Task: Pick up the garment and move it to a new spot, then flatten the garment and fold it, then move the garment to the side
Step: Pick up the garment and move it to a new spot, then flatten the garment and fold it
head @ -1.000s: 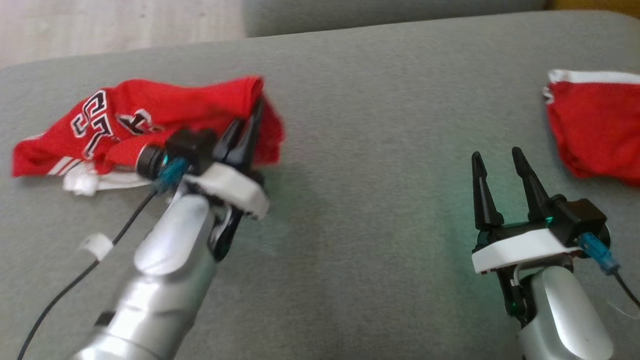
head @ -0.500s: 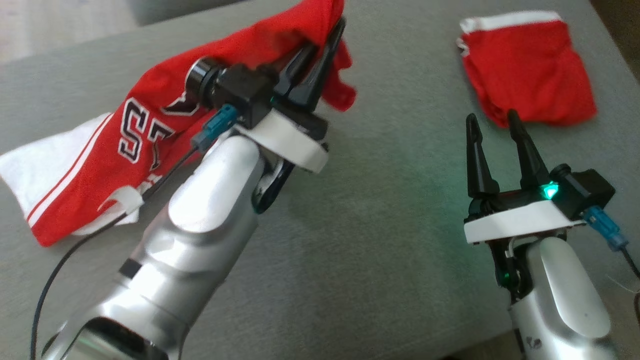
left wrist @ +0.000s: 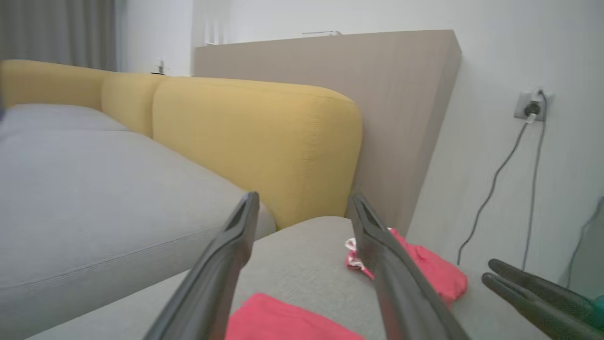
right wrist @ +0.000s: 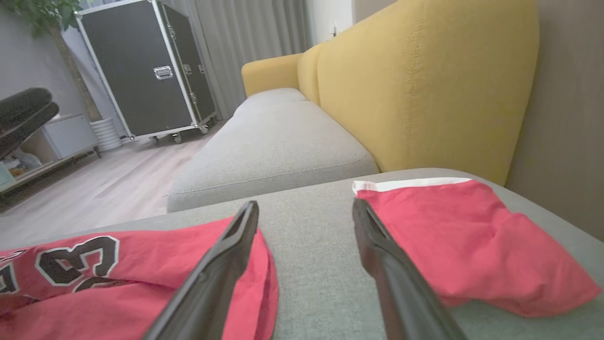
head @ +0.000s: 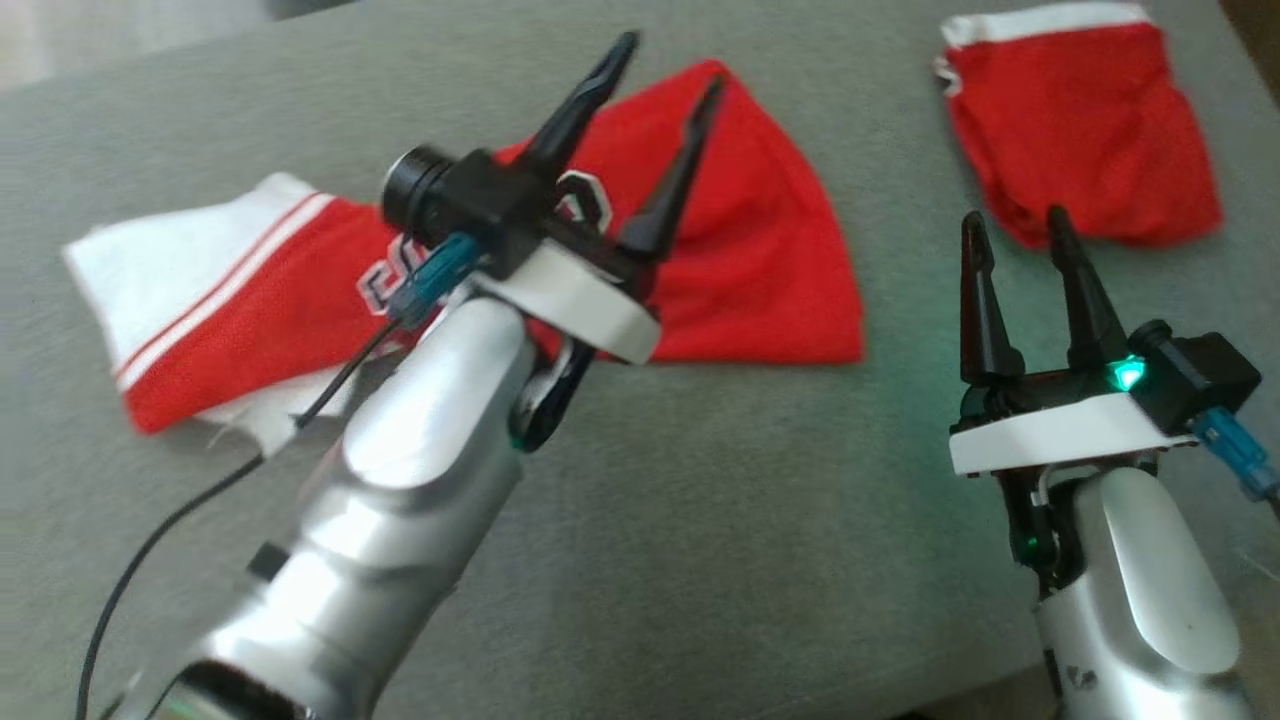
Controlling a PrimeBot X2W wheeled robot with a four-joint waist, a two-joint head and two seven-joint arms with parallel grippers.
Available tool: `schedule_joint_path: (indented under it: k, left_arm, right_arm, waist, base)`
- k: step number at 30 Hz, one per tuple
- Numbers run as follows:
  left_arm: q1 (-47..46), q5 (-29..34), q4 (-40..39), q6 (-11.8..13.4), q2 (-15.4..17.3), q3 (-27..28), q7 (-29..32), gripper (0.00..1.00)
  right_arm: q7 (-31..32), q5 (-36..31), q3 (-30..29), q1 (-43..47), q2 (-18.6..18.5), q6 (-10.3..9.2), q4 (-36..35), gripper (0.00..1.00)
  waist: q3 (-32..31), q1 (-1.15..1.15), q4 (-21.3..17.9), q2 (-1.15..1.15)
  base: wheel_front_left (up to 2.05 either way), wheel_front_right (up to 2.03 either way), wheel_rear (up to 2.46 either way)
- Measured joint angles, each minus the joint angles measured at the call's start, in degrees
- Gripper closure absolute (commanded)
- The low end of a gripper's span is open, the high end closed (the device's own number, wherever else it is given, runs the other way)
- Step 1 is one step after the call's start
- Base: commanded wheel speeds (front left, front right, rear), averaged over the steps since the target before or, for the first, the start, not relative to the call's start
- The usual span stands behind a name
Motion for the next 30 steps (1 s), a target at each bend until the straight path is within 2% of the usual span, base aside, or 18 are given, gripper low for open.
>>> schedule_joint_path:
  k: [3, 10, 19, 24, 30]
  left_arm:
    - [5.36, 1.77, -1.57, 0.15, 0.70, 5.83, 0.00, 0.00]
    - [19.18, 5.24, -5.13, -0.64, 3.44, 13.74, 0.00, 0.00]
    - [35.18, 6.26, -9.71, -0.68, 3.67, 22.86, 0.01, 0.00]
    - [38.21, 8.44, -11.06, -1.22, 2.63, 25.21, 0.01, 0.00]
    - [37.01, 10.47, -9.34, -2.11, 2.22, 25.35, 0.01, 0.00]
  right_arm:
    - [0.00, -1.63, -0.86, 0.10, -0.01, 0.00, -0.01, 0.00]
    - [0.00, -3.60, -1.45, 2.86, -0.02, 0.00, 0.38, 0.00]
    - [0.00, -3.87, -0.79, 6.81, -0.02, 0.00, 1.48, 0.00]
    - [0.00, -3.88, -0.27, 7.37, -0.01, 0.00, 1.93, 0.00]
    - [0.00, -3.88, 0.64, 7.15, -0.01, 0.00, 2.03, 0.00]
  waist:
    - [-1.70, 0.00, 3.52, 0.00]
    - [-6.07, 0.00, 9.89, 0.00]
    - [-11.52, -0.01, 15.18, 0.00]
    - [-12.93, -0.02, 17.04, 0.00]
    - [-12.25, 0.00, 15.76, 0.00]
  base:
    - [0.00, 0.00, 0.00]
    - [0.00, 0.00, 0.00]
    - [0.00, 0.00, 0.00]
    - [0.00, 0.00, 0.00]
    - [0.00, 0.00, 0.00]
